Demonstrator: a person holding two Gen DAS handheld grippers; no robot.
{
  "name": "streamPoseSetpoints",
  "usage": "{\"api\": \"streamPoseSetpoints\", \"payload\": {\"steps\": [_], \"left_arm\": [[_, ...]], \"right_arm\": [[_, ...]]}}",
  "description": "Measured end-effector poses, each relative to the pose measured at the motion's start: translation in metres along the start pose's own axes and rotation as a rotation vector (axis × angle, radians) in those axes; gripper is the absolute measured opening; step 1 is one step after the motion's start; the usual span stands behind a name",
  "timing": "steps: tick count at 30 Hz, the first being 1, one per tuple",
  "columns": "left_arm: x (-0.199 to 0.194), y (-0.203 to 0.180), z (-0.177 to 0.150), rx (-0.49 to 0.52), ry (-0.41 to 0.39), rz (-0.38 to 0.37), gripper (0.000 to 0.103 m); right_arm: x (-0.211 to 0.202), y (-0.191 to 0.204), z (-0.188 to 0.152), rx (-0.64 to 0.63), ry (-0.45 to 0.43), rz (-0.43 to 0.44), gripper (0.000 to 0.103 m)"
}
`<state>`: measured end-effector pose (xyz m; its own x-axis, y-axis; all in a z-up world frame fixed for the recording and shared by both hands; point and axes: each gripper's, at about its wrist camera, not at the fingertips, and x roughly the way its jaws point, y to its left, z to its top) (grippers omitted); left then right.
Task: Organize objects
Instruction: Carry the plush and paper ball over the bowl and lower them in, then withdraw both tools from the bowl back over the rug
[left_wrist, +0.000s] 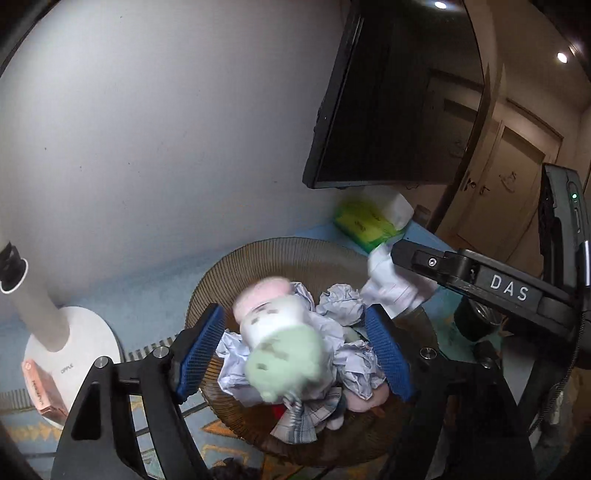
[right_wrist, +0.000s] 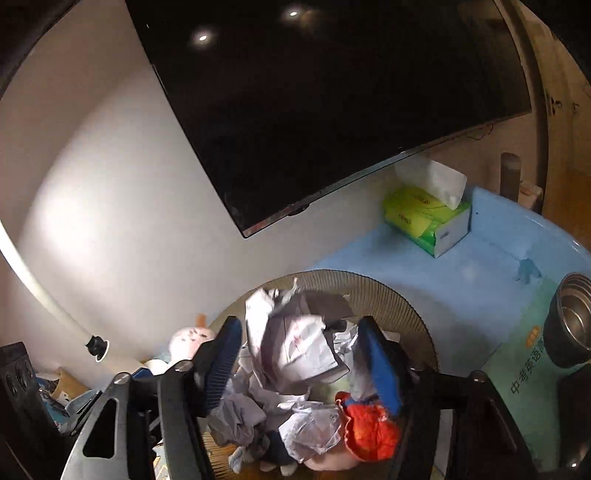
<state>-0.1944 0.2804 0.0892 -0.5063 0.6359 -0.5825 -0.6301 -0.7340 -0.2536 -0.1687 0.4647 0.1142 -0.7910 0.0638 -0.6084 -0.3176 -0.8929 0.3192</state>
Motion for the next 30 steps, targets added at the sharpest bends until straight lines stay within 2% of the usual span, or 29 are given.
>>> {"api": "streamPoseSetpoints", "payload": {"steps": [2,5,8,12,16,17,18,20,23,24,27,30], "left_arm": [[-0.001,0.003,-0.002,-0.016,0.012,-0.010,0.077],[-0.013,0.007,-0.008,-0.014,0.010,-0.001,0.077],[-0.035,0.012,-0.015,-0.028,-0.004,0.001,0.077],[-0.073,0.018,-0.029,-0.054,-0.045,0.017,0.077],[-0.119,0.029,-0.054,-0.103,-0.086,0.041,0.077],[-0.128,0.032,-0.063,-0.119,-0.088,0.048,0.080],[-0.139,0.036,-0.074,-0.140,-0.089,0.063,0.087],[-0.153,0.047,-0.095,-0.172,-0.091,0.118,0.093],[-0.158,0.064,-0.131,-0.184,-0.058,0.373,0.092],[-0.157,0.073,-0.144,-0.202,-0.034,0.382,0.091],[-0.149,0.101,-0.177,-0.335,0.023,0.315,0.091],[-0.137,0.114,-0.193,-0.360,0.034,0.341,0.091]], "right_arm": [[0.002,-0.004,-0.001,0.002,0.004,-0.013,0.077],[-0.004,-0.013,-0.009,0.026,0.005,0.017,0.077],[-0.016,-0.013,-0.020,0.017,0.008,0.028,0.077],[-0.044,0.002,-0.042,-0.058,-0.009,0.051,0.077],[-0.080,0.026,-0.075,-0.166,-0.062,0.093,0.077],[-0.087,0.032,-0.085,-0.189,-0.071,0.105,0.077],[-0.094,0.038,-0.096,-0.207,-0.072,0.120,0.077],[-0.101,0.045,-0.119,-0.230,-0.049,0.168,0.077],[-0.096,0.055,-0.154,-0.259,0.014,0.196,0.077],[-0.089,0.059,-0.166,-0.280,0.053,0.195,0.080],[-0.060,0.067,-0.197,-0.326,0.163,0.160,0.081],[-0.041,0.067,-0.218,-0.330,0.221,0.152,0.081]]}}
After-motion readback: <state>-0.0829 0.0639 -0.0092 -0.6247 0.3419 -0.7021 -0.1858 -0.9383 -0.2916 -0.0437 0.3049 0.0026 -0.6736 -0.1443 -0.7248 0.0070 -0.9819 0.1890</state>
